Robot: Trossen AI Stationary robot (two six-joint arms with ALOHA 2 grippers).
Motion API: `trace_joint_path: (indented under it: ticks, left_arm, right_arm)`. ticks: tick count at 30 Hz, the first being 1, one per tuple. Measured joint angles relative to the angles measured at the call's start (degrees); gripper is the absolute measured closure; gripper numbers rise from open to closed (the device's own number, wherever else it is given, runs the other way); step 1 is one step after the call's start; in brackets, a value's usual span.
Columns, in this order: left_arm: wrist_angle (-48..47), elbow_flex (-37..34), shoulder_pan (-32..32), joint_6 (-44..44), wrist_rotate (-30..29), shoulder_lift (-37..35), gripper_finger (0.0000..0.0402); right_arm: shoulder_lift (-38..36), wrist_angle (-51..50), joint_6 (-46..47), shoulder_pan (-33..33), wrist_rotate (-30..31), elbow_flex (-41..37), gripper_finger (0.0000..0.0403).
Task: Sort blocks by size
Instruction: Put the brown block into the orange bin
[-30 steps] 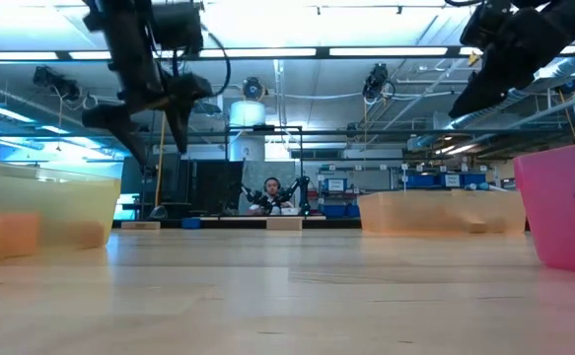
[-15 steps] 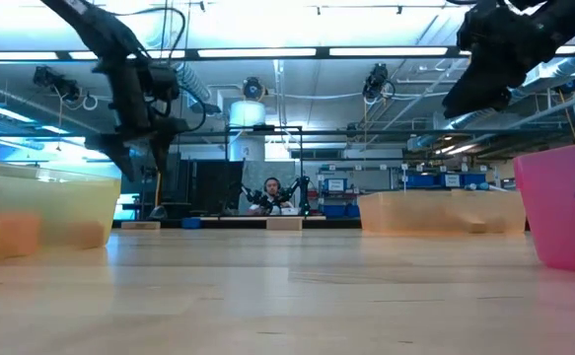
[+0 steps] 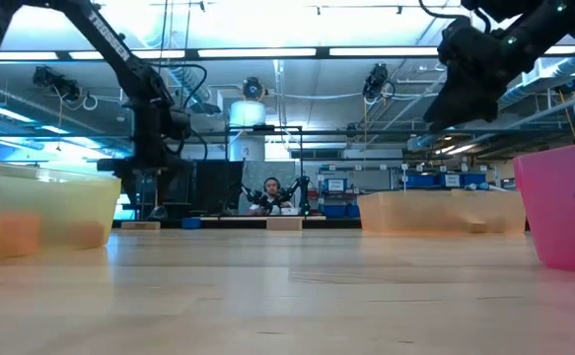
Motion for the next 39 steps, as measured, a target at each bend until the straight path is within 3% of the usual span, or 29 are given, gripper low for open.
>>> trace_joint_path:
  ticks: [11,17,30,36,39]
  left_arm:
    - [-0.19,3.83,2.20,0.47,2.15,7.50,0.0183]
    - [-0.12,3.94,2.96,-0.54,2.26,9.75,0.0185]
    - [-4.00,3.86,2.05,-1.26,8.58,9.23,0.0185]
    - [-4.36,3.81,-0.22,-0.04,8.50,6.56,0.0185]
    - [-1.81,3.81,-0.61,4.88,5.30,4.71,0.0185]
  right_arm:
    - [5.28,0.35,1.46,0.00,-0.07,0.00,0.0218]
    - [5.72,1.51,1.51,0.00,-0.32,0.00,0.0218]
    - [5.70,2.14,1.53,0.00,-1.84,0.00,0.0218]
    - [5.70,2.14,1.53,0.00,-1.84,0.00,0.0218]
    - [5.70,2.14,1.53,0.01,-1.84,0.00,0.0218]
